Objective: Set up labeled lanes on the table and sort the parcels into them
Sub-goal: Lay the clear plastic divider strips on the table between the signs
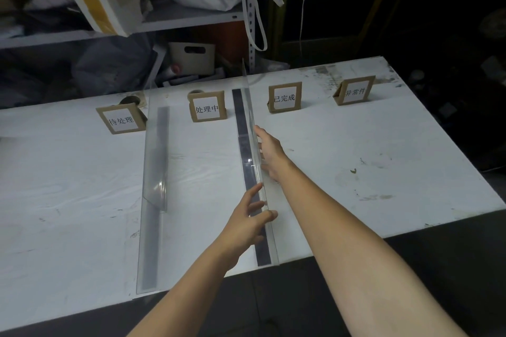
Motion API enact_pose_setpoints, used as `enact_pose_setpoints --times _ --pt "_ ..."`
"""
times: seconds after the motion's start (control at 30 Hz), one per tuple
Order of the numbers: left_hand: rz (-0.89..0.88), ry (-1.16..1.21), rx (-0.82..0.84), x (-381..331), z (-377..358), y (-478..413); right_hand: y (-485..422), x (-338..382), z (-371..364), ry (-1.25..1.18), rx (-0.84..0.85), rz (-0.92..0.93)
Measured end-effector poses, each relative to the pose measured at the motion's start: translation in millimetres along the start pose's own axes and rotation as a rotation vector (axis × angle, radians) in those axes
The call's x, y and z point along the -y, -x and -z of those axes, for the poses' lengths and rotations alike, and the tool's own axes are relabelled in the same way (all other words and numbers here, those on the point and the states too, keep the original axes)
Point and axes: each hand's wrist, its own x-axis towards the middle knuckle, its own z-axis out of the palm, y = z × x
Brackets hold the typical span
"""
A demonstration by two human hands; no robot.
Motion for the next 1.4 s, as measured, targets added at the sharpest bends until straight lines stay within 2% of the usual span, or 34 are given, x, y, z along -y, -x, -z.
enact_pose_setpoints --times 0.23,0.33,0.47,0.67,0.83,0.97,1.2,1.4 --pt "0.009 -0.126 -0.005 -11 0 4 16 15 4 0.153 -0.097 0.099" --pt "0.012 -0.135 -0.031 -28 16 19 21 29 3 0.346 -0.175 0.205" --pt "-0.048 -0.126 -0.186 -57 71 43 32 62 -24 0.634 -0.285 0.409" --pt "-0.113 -0.114 -0.557 -79 208 117 70 93 -152 0.785 -0.062 0.562" --pt "-0.049 -0.152 -0.882 -44 343 196 111 77 -286 0.848 0.193 0.578" --pt "-0.005 -0.182 -1.03 -17 442 238 131 52 -390 0.85 0.325 0.554" --pt "0.019 -0.237 -0.946 21 548 239 125 -8 -537 0.775 0.349 0.336" --pt "0.088 -0.409 -0.804 36 583 194 106 -46 -604 0.628 0.261 0.193"
